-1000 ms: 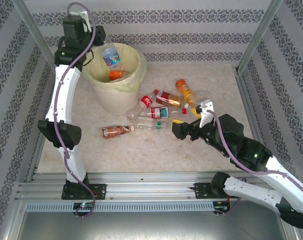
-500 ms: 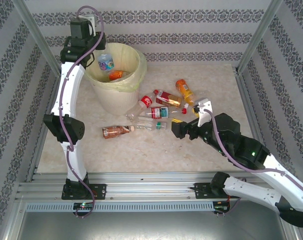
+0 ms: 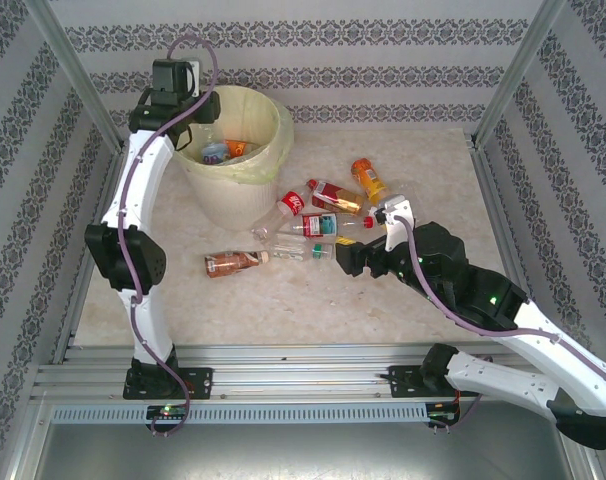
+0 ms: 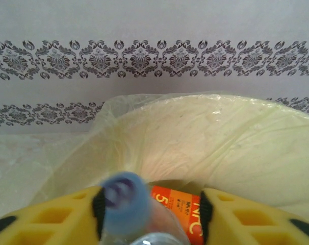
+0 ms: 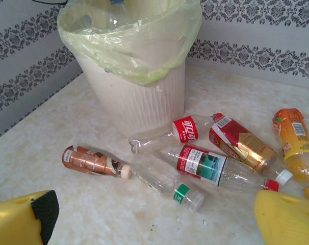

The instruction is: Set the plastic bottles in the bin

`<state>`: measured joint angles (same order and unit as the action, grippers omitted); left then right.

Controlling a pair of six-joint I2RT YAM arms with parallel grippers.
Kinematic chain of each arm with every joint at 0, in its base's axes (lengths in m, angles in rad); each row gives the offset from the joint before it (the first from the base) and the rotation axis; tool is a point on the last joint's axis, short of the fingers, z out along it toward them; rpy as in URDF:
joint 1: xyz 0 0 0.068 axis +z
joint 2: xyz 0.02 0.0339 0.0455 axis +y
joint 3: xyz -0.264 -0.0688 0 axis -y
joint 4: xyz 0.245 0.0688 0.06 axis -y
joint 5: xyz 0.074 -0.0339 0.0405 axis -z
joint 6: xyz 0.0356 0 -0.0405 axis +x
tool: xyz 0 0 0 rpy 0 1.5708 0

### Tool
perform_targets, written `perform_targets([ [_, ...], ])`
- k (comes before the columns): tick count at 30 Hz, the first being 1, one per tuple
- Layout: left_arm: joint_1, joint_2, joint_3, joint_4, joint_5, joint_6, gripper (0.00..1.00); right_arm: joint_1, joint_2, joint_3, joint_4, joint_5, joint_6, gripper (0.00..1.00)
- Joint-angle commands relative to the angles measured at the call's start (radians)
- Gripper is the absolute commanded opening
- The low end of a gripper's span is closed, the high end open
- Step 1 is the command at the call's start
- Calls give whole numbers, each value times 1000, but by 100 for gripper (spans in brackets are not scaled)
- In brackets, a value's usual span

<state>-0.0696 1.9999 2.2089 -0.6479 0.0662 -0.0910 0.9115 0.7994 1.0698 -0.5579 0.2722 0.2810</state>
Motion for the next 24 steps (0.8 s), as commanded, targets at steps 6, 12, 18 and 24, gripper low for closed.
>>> perform_targets([
  [6,9,-152,2,23,68,-58,75,-8,27,11,-4,-19,-8,98],
  [12,7,-255,-45,-26,175,-120,81,-45,89,-4,-3,-179,-17,98],
  [18,4,-444,-263,-82,218,-149,88,-59,185,-5,-4,-279,-33,98],
  [24,3,-671,-563,-97,365,-174,100,-106,288,-18,-7,-367,-93,98],
])
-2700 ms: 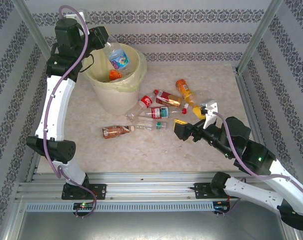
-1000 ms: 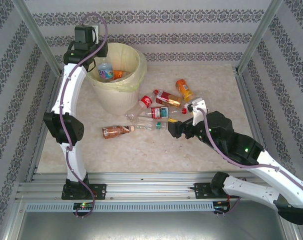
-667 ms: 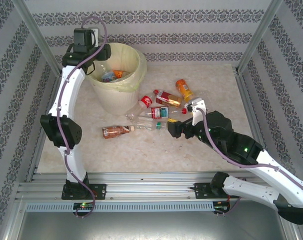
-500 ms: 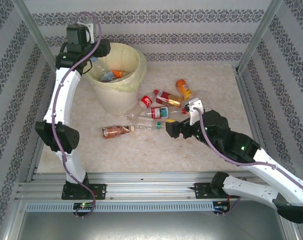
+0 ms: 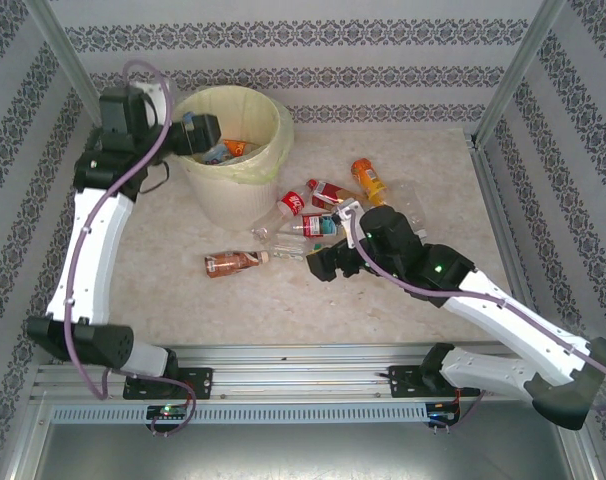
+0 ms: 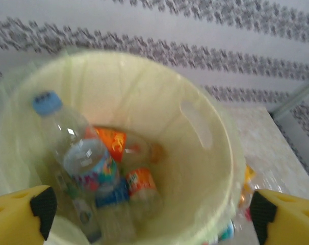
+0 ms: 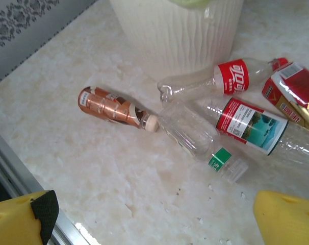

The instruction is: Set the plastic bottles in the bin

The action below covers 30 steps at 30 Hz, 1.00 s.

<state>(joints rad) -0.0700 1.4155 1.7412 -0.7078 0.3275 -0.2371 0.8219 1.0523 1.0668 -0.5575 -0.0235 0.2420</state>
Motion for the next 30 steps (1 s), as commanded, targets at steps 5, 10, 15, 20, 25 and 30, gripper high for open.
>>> perform_targets([
  [5,3,-257,-392,122,290,-126,100,-26,133,-14,0,-93,-100,98],
  [10,-6,-367,-630,280,318,-258,100,-37,259,-1,7,-72,-163,98],
  [15,-14,-443,-818,410,300,-344,100,-45,415,81,-60,-41,-242,98],
  [20,-33,-446,-907,472,306,-366,100,-46,533,148,-105,17,-293,98],
  [25,-65,-445,-967,492,271,-355,100,-77,636,199,-128,19,-344,98],
  [30,-91,-447,-1015,539,265,-369,100,-107,730,248,-145,7,-374,98],
])
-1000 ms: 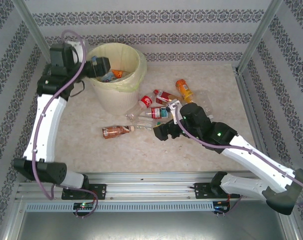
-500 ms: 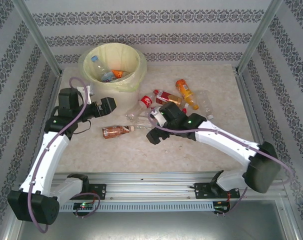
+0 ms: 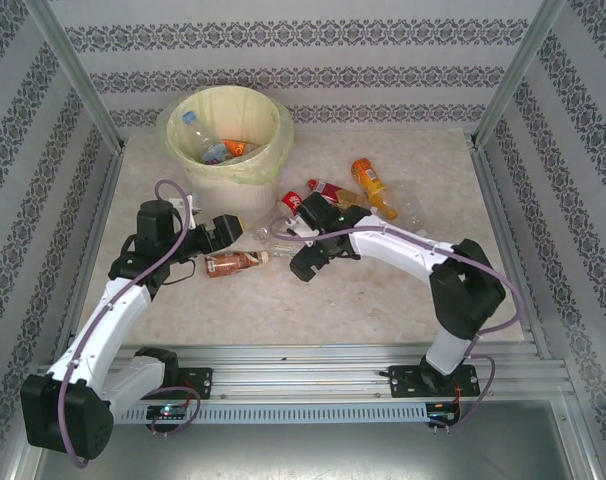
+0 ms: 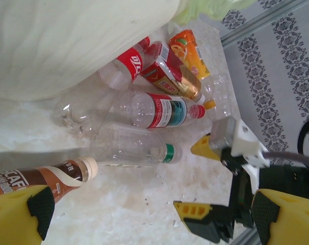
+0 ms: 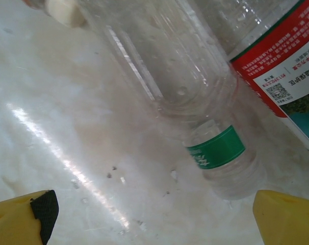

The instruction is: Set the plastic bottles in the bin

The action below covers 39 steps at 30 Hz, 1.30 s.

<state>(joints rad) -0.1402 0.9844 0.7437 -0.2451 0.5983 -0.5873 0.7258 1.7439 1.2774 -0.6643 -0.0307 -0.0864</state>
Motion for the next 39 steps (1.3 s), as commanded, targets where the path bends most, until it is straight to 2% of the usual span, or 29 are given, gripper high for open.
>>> perform_targets([
  [1,-27,-15,-23,82,-8,-21,100,-13,56,45,-38,20,-50,98],
  [7,-57,8,-43,136,-19,-36,100,-19,118,66,-17,54,-65,98],
  [17,-112,50,-57,178,-34,-43,100,-15,167,82,-25,41,-65,96],
  [22,-115,34,-70,178,-42,-45,100,1,167,74,-27,44,-58,88],
  [25,-114,25,-78,177,-46,-47,100,4,158,68,-27,33,-50,74],
  [31,-116,16,-91,184,-47,-52,100,19,141,67,-44,30,-42,67],
  [36,-116,7,-93,181,-48,-52,100,25,125,63,-47,21,-41,53],
  [39,-116,4,-96,180,-50,-54,100,29,120,59,-36,37,-45,54],
])
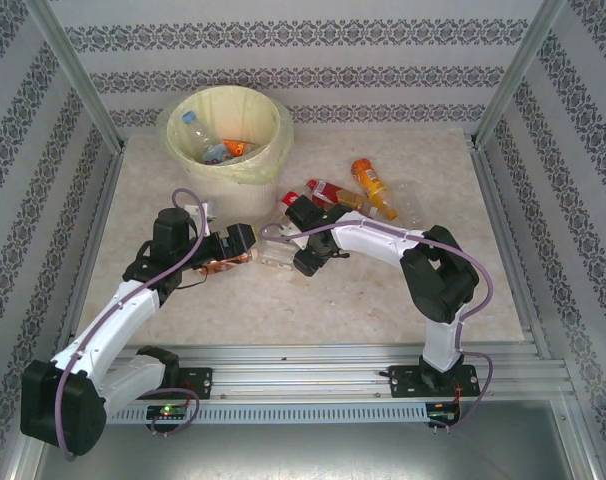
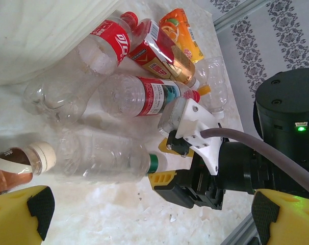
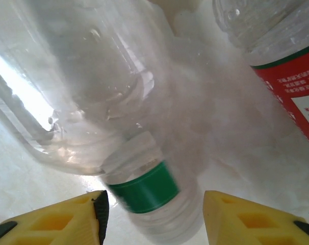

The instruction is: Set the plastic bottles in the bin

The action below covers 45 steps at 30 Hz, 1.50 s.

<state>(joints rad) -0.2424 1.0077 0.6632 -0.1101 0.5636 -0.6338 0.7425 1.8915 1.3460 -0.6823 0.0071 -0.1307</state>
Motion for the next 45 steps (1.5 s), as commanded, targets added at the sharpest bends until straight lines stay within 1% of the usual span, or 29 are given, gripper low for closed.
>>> perform_targets([
  [1,-14,-23,-15,45,-15,-9,100,12,-25,-10,-13,7,-1,57],
  [6,-15,-29,-17,46,-15,-12,100,12,-1,-2,2,10,-7,65],
  [13,-17,-32,-24,47,-8,-13,100,18,36,18,-1,-46,-9,67],
  [19,-16,-44,-32,46,-9,-11,100,40,28,-17,7,-56,11,66],
  [27,-15,-62,-50,43,-21,-14,100,59,21,-52,22,-82,48,60],
  [30,-17,-68,-51,39,-23,-21,100,62,23,-70,46,-88,66,56],
  [33,-15,-70,-53,32,-31,-34,100,65,18,-92,75,-101,89,50],
  [35,-15,-71,-52,29,-27,-42,100,66,1,-111,97,-104,107,44],
  [37,-16,-73,-59,32,-17,-55,100,57,-21,-134,122,-116,129,41],
  [41,-15,-81,-82,56,8,-69,100,21,-86,-207,212,-206,207,40],
  [45,-16,-69,-103,111,45,-99,100,6,-151,-274,289,-261,276,39],
])
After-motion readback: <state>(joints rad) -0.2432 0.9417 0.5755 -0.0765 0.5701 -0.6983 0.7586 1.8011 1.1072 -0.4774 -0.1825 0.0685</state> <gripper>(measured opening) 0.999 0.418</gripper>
